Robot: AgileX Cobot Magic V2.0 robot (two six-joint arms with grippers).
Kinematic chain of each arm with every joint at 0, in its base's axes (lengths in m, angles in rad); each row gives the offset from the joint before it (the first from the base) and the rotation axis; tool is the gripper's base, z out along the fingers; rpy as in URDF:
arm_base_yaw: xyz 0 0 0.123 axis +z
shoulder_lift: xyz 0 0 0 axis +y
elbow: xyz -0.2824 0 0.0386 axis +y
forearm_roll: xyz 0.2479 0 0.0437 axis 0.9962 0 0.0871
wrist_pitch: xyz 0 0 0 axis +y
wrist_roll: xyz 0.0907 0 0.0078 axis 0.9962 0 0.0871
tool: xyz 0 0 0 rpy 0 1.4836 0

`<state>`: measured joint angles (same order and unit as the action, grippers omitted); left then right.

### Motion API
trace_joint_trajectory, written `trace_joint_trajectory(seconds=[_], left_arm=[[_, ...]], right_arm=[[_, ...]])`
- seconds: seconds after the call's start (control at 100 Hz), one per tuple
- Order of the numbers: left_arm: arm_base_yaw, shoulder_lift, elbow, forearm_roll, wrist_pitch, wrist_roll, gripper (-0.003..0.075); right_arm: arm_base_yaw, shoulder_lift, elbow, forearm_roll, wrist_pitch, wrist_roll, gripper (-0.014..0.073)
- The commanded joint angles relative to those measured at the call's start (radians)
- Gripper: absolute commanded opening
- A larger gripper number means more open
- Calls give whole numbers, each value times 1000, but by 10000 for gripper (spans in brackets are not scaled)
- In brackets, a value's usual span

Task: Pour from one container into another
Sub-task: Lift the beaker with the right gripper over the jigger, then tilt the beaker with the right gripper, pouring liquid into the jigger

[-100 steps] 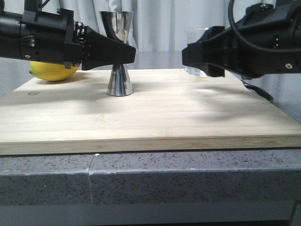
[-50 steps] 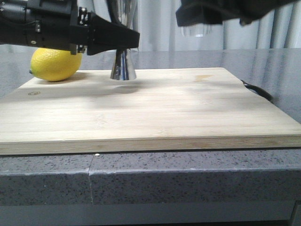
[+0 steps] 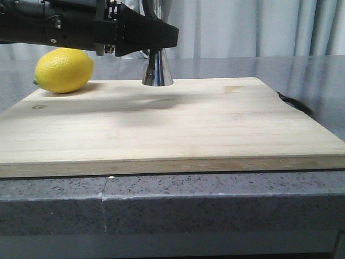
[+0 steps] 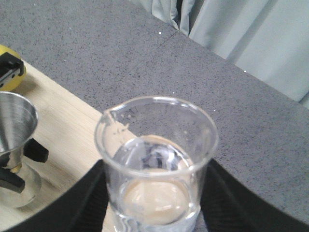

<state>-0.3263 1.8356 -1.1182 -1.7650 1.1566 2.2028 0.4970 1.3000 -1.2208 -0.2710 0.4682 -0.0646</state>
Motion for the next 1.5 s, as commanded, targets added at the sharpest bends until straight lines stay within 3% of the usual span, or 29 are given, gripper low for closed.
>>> trace_joint_trajectory(seconds=[0.0,0.24,0.43,0.84,1.49], left_arm=[[-8,-44,-31,-72,90,-23,154],[-8,-44,-31,-72,92,-30,154],[-8,-44,-31,-72,92,-30,154],[-8,-44,-31,-72,92,-30,154],[-8,-44,-31,-72,90,-30,154]], right_arm=[[21,-15,-79,-18,-1,-41,312],[66,51,-192,-10,108,-118,312],[68,106,-285,35,202,-268,312],[72,153,-351,78,243,-525,312],[72,154,-351,111,232,-706,312]])
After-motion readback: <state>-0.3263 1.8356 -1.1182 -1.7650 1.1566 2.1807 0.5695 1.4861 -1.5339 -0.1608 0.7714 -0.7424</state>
